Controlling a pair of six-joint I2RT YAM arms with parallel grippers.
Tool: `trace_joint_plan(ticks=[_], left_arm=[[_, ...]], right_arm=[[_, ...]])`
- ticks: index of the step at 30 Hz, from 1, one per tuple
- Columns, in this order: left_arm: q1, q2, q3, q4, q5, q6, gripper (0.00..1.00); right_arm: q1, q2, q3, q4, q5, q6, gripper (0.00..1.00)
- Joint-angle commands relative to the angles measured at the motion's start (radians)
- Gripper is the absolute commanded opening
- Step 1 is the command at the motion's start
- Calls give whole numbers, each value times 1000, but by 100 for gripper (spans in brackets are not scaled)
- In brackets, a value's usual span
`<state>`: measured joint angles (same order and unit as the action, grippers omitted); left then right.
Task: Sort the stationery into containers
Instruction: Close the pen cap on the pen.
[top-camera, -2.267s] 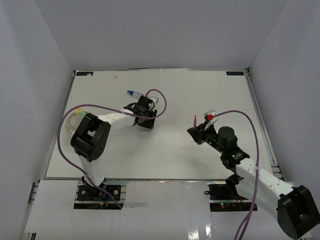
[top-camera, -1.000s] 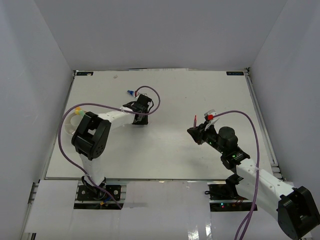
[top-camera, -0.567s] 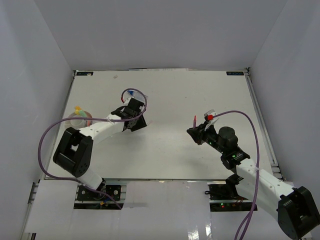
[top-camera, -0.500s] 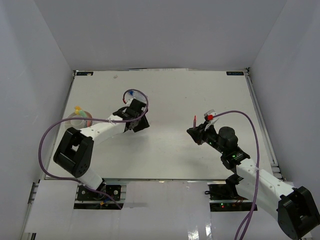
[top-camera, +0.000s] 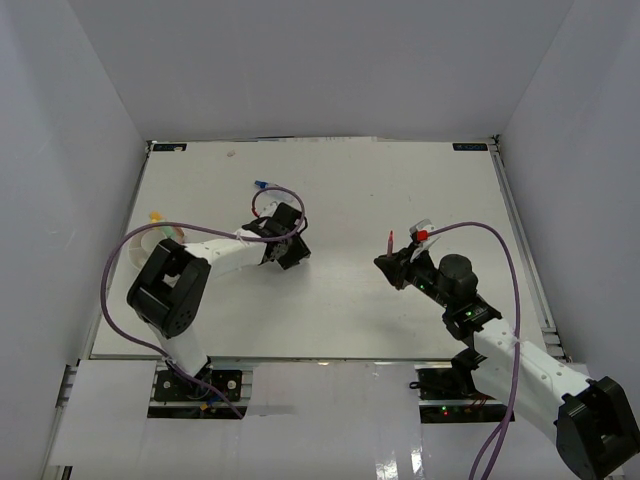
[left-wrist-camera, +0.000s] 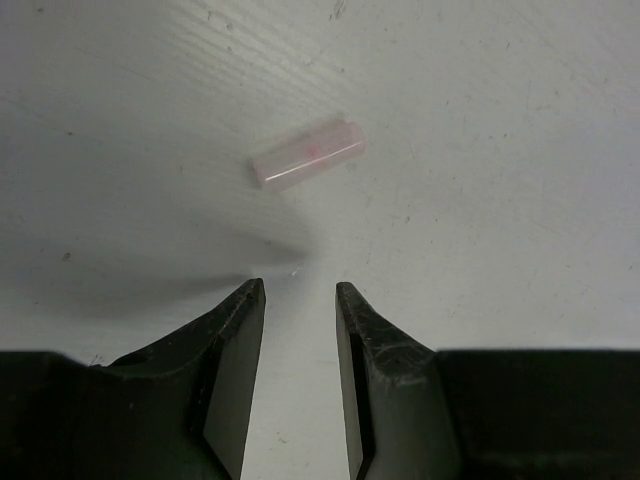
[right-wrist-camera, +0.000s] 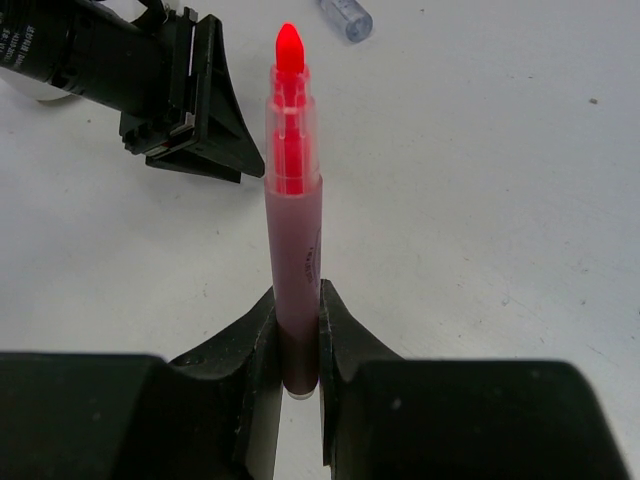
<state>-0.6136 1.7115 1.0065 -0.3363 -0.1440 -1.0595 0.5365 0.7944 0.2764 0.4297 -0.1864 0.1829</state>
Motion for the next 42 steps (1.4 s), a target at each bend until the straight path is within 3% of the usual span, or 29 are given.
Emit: trace_joint_plan(ticks=[1, 13, 42], left_arm=[[2, 22, 46, 42, -34, -63, 45], [23, 76, 56, 54, -131, -96, 45], [86, 191, 175, 43, -126, -66, 45]], right_arm=[[-6, -12, -14, 52, -2, -3, 8], [-6, -21, -16, 50, -1, -2, 8], [-7, -6, -13, 52, -19, -8, 8]])
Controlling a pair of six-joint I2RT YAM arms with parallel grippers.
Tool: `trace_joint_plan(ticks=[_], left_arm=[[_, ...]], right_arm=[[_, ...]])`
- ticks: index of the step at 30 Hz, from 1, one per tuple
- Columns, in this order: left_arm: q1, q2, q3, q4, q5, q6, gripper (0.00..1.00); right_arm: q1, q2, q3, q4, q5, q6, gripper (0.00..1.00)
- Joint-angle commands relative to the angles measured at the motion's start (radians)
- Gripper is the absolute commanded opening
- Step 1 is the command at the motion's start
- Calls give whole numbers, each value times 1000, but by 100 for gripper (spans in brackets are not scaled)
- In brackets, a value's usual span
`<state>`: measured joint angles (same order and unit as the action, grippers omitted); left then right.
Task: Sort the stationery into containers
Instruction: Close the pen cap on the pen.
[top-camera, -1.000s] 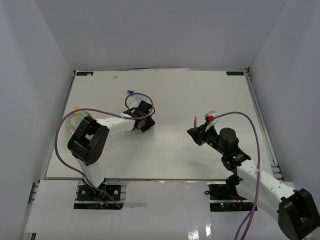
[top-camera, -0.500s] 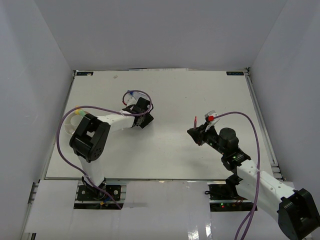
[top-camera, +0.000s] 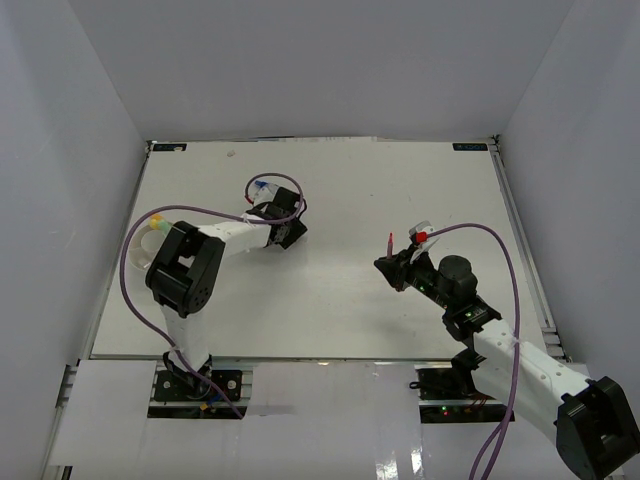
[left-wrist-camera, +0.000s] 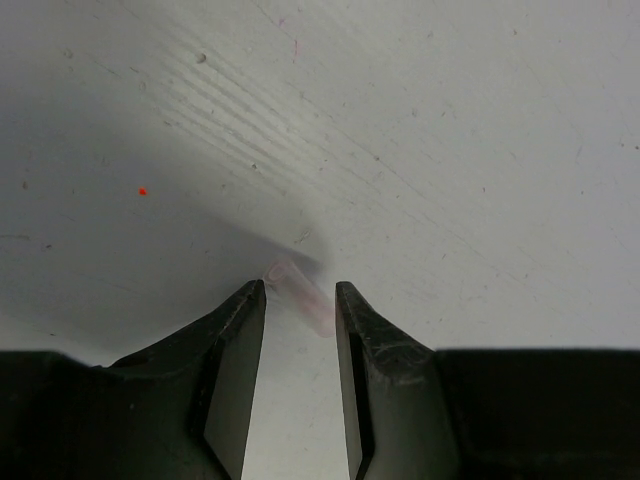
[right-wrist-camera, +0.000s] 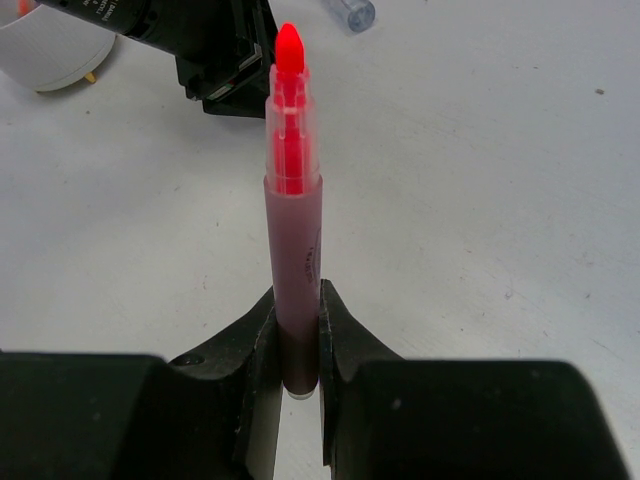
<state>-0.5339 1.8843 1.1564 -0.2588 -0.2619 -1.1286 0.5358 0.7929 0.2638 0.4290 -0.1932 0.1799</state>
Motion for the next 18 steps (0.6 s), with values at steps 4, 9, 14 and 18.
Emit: trace_joint_plan(ticks=[4, 9, 14, 18], left_arm=[[8, 36, 52, -59, -2, 15, 45], [8, 82, 114, -128, 10, 53, 44], [8, 127, 184, -223, 24, 92, 42], [8, 159, 219, -286, 18, 136, 39]], right_arm=[[-7, -6, 0, 53, -11, -5, 8], [-8, -11, -1, 53, -12, -7, 8], [-8, -18, -1, 53, -12, -7, 8], [-8, -24, -3, 53, -14, -5, 8]])
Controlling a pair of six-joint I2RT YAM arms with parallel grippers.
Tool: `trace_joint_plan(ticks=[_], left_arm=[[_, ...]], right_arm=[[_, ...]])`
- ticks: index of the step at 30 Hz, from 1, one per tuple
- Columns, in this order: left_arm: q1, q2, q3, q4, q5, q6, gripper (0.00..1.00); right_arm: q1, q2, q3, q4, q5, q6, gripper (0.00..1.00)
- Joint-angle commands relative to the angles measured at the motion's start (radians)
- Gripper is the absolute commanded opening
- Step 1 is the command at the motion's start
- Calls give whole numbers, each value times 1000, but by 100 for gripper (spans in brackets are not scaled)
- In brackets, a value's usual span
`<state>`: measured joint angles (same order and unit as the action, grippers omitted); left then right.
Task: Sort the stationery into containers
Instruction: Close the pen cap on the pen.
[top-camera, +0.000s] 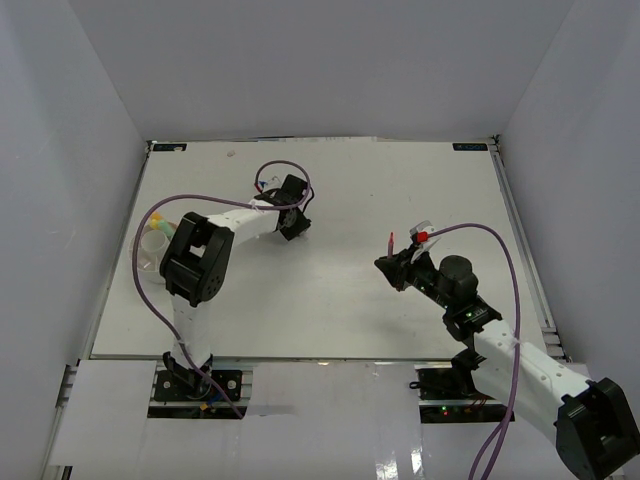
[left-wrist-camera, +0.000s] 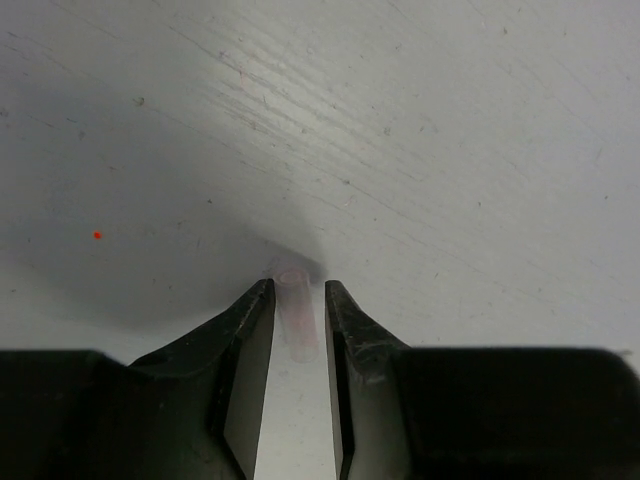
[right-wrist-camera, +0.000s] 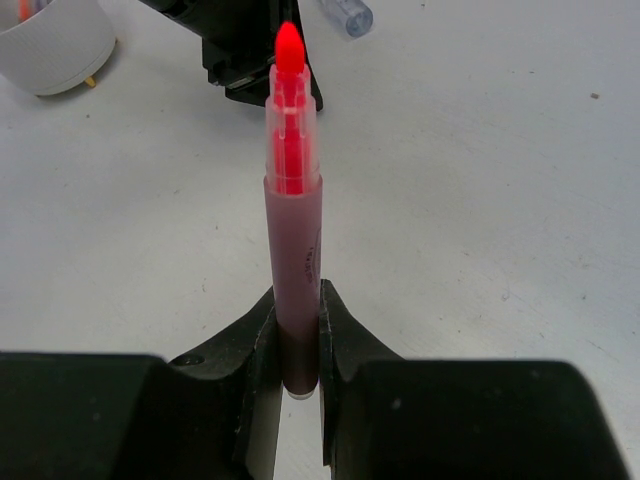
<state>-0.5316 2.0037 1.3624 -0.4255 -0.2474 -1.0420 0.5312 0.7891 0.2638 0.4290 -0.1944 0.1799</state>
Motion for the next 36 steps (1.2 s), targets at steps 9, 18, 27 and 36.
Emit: trace_joint_plan(ticks=[9, 18, 27, 36], left_arm=[[5, 96, 95, -203, 2, 129, 17], [5, -58, 106, -156, -33, 221, 0], [5, -597, -213, 391, 89, 517, 0], [8, -960, -578, 856, 307, 655, 0]], right_arm=[[-4, -37, -6, 53, -19, -7, 8], [-2, 15, 49, 39, -122, -17, 8], [116, 200, 271, -21, -142, -4, 8], [271, 447, 481, 28, -120, 36, 8]])
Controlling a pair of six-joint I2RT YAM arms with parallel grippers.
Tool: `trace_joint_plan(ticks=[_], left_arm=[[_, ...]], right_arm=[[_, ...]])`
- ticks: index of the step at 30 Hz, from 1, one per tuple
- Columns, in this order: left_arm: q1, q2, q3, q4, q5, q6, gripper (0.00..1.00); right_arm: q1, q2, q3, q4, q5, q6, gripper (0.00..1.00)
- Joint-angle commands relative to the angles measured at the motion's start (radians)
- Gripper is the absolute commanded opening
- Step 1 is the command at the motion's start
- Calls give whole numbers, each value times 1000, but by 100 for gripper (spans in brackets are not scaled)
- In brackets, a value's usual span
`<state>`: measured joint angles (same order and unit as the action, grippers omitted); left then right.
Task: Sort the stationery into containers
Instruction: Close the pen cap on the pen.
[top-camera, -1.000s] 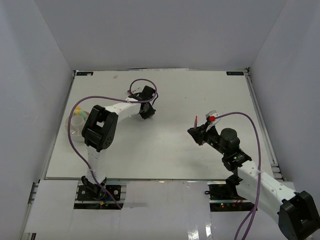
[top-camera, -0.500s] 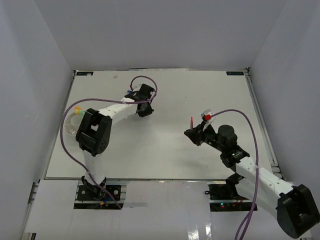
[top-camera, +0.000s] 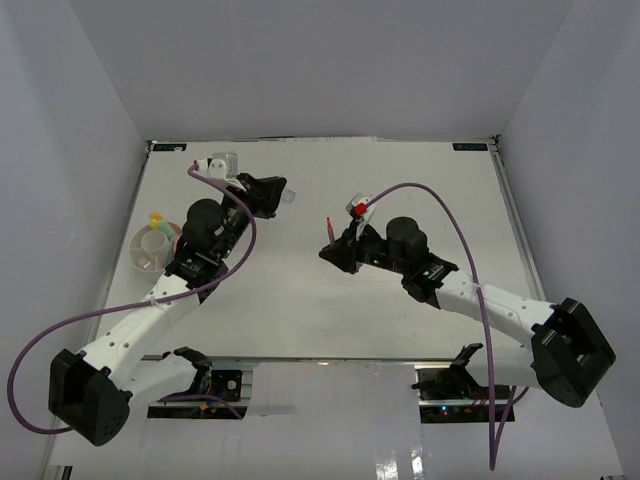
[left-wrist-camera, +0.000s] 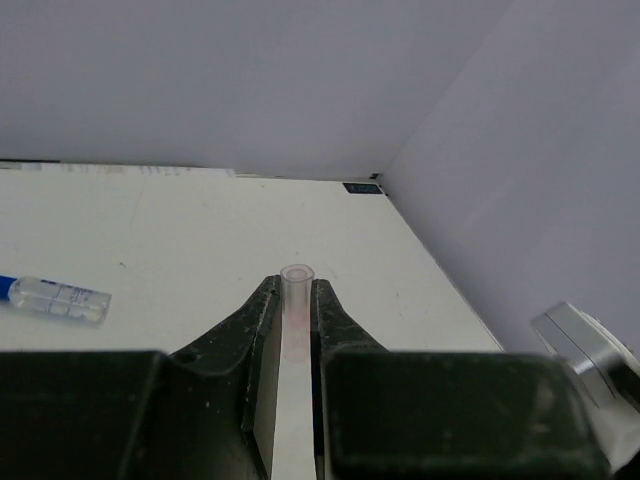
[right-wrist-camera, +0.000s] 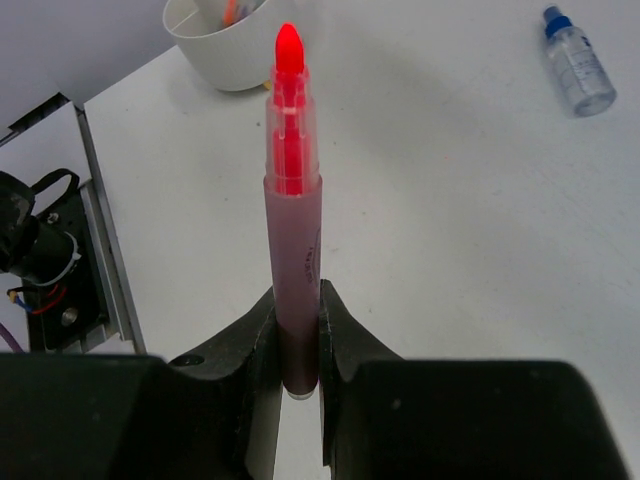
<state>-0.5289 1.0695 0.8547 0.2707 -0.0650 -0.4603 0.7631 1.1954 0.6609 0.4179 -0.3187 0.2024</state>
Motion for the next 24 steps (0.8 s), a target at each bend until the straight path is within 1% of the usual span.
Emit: trace_joint_plan(ticks=[1, 5, 6, 10, 14, 20, 24], left_arm=[[6, -61, -91, 204, 146, 78, 0], [6, -123, -181, 314, 234, 109, 0], [6, -128, -186, 327, 276, 118, 0], [7, -140, -204, 369, 310, 124, 0], [18, -154, -243, 449, 352, 92, 0], [38, -154, -252, 479, 392, 49, 0], [43, -151, -258, 490, 387, 29, 0]], right_arm=[[47, 56, 103, 38, 7, 15, 8], [80, 145, 192, 35, 12, 15, 8], [91, 159, 207, 35, 12, 18, 8], [111, 222, 273, 45, 4, 29, 8], [131, 253, 296, 53, 3, 34, 8], [137, 251, 289, 67, 13, 28, 8], [137, 240, 278, 79, 24, 25, 8]])
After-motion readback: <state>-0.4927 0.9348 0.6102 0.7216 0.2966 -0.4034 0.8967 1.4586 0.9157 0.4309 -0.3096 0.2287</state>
